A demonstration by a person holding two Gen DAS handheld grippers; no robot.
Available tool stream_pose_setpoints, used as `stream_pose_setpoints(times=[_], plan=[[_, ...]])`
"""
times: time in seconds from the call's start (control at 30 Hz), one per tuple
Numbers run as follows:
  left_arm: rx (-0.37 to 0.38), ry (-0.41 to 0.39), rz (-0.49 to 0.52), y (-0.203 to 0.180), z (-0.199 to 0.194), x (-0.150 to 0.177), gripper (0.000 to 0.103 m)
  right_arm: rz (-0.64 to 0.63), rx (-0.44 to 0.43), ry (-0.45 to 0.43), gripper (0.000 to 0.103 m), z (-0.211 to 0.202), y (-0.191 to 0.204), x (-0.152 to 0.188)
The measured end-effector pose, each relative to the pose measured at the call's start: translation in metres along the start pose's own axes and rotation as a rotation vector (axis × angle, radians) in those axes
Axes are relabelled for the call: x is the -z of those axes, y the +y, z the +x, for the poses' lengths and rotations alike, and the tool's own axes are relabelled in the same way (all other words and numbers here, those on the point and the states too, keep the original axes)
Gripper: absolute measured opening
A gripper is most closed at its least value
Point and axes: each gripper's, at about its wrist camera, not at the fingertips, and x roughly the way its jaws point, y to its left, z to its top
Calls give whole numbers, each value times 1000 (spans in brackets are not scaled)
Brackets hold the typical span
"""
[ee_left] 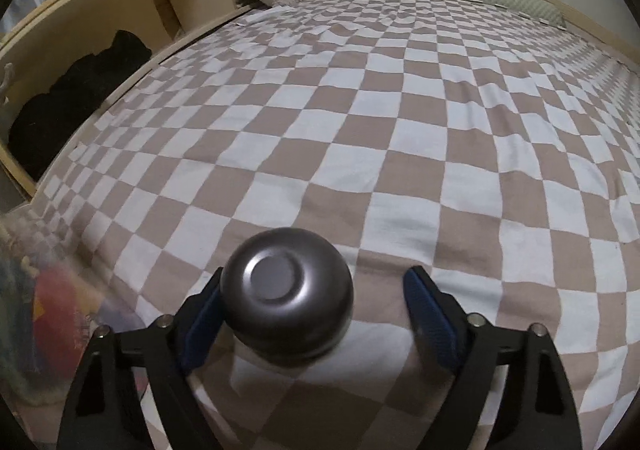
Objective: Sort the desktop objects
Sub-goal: 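Lift the dark lid with the left tool and raise it off the bed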
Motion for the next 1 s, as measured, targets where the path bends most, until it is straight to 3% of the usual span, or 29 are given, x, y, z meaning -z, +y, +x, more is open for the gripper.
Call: stream_pose_setpoints(times=[0.03, 0.1, 0.13, 0.33, 0.53, 1.0], plan=[[6, -2, -1, 1, 0, 0, 82, 0, 1, 0, 99, 0, 1, -1], [17, -5, -2, 2, -1, -1, 61, 1, 0, 0, 99, 1, 1, -2], [23, -6, -2, 3, -2, -1, 59, 3, -2, 0, 99, 1, 2, -2], [71, -19, 14, 6, -5, 1, 59, 1, -10, 8, 99, 0, 7, -3], [184, -13, 76, 6, -22, 16, 58, -10, -28, 20, 99, -9, 13, -1], [352, 32, 336, -18, -112, 101, 58, -110, -27, 149, 99, -37, 28, 46]])
